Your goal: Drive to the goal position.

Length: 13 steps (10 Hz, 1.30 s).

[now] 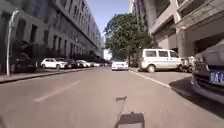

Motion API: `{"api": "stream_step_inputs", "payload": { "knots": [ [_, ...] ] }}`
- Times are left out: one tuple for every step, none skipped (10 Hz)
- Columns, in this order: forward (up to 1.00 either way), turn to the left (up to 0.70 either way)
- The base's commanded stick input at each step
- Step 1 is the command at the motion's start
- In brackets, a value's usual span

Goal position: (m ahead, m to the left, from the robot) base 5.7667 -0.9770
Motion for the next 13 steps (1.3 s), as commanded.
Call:
{"api": "stream_step_inputs", "payload": {
  "knots": [
    [0.7,0.14],
    [0.7,0.14],
    [0.7,0.14],
    [0.7,0.14],
    [0.7,0.14],
    [0.7,0.14],
    [0.7,0.14],
    [0.7,0.14],
    [0.7,0.14],
    [0.7,0.14],
    [0.7,0.12],
    [0.7,0.04],
    [0.7,0.0]
  ]
}}
